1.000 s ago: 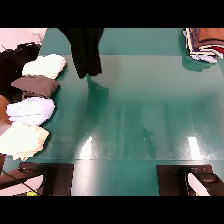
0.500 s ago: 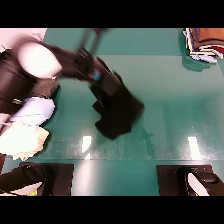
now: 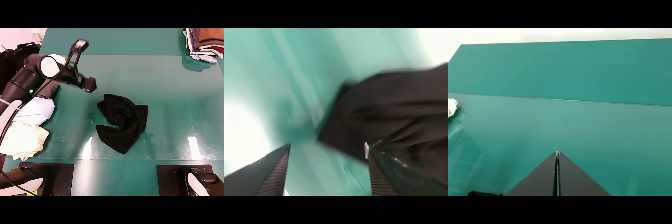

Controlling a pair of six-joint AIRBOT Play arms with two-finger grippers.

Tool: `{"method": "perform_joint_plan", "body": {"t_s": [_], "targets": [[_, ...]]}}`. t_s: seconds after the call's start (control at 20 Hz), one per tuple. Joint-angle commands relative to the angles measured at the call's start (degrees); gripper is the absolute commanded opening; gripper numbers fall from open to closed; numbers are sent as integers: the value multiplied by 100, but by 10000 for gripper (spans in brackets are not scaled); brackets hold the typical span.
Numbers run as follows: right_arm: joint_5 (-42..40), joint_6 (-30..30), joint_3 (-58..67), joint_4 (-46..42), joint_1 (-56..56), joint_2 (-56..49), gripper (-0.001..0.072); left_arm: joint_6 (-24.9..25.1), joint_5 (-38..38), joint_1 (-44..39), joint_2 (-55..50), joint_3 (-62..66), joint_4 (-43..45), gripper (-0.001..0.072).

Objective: Fold the shirts.

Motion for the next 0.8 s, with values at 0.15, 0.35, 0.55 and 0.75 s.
{"method": "perform_joint_plan", "body": {"t_s": [0.15,0.35,0.55,0.75], "targets": [[127,9,0,4,4,-4,15,719,179,492,-1117,-850,-1843,556],[267,11,0,2,4,-7,15,820,396,492,-1517,-850,-2389,555],[271,11,0,0,4,-7,15,824,546,459,-1567,-850,-2570,554],[286,11,0,0,4,-7,15,1032,863,186,-1572,-848,-2529,242]]}}
